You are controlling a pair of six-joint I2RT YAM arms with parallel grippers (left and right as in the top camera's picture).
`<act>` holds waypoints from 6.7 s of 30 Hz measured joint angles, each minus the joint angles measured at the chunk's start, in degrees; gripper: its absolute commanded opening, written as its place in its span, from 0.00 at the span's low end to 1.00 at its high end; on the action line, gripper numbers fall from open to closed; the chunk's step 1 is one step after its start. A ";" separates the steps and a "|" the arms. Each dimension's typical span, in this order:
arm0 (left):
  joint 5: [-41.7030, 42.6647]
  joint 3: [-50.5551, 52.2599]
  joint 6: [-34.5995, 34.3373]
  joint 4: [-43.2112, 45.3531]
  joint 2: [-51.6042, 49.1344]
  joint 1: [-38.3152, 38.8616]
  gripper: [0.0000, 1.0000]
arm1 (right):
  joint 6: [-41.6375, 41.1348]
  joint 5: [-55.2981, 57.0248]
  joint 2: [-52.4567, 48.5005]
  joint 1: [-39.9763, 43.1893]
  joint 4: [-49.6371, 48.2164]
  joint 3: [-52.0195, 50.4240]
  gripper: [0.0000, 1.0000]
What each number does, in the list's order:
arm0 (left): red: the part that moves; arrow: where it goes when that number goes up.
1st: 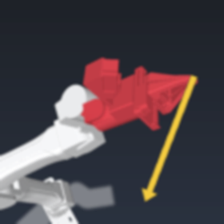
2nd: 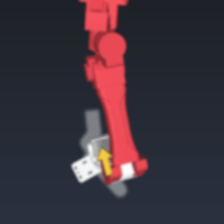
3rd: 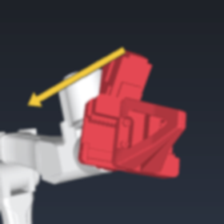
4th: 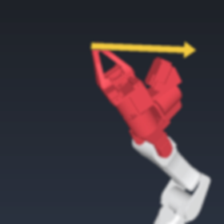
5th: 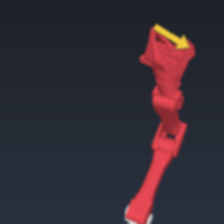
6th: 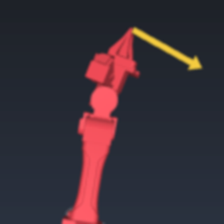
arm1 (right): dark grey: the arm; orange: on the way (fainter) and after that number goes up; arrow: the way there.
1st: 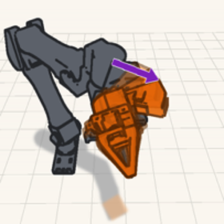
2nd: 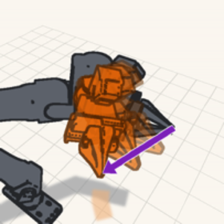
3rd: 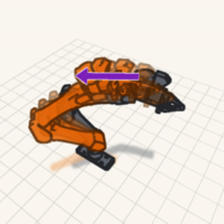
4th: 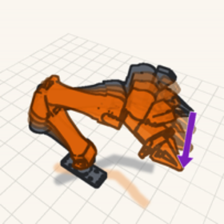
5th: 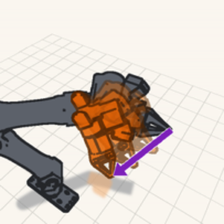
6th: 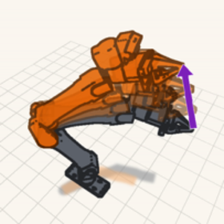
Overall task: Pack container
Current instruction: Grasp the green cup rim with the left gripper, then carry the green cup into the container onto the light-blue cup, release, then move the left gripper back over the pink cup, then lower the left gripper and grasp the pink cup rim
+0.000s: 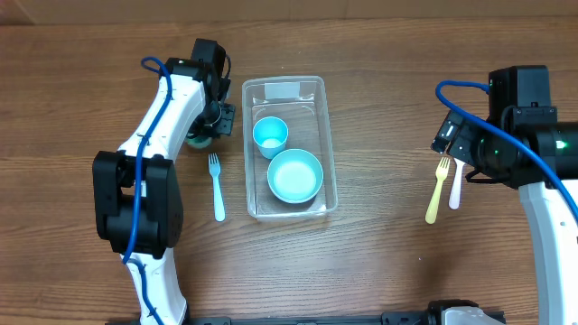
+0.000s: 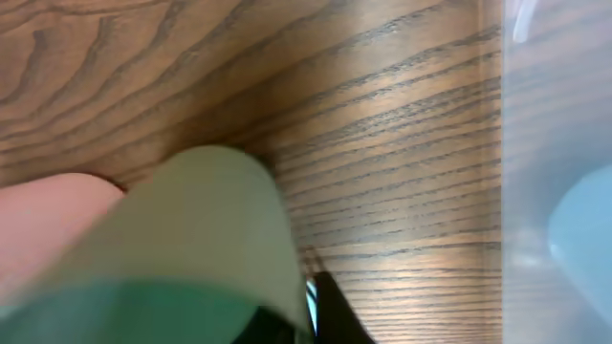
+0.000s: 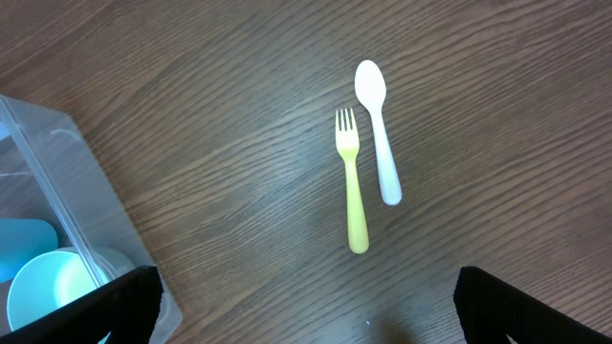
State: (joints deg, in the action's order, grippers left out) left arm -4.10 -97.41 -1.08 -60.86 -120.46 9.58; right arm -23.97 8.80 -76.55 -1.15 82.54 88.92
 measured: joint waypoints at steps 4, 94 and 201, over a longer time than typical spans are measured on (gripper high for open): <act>0.02 -0.22 0.00 -0.15 0.00 0.00 0.04 | 0.02 0.00 0.00 0.00 -0.02 0.00 1.00; -1.95 -43.65 -16.52 -35.80 3.26 -0.87 0.59 | 0.00 0.00 0.00 0.00 0.00 0.00 1.00; -1.60 21.31 -1.66 23.17 13.51 -10.32 0.04 | 0.00 -0.02 -0.02 0.00 -0.02 0.00 1.00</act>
State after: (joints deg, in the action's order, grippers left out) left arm -5.69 -76.09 -2.74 -37.69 -106.96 -0.73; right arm -23.97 8.78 -76.58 -1.15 82.52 88.92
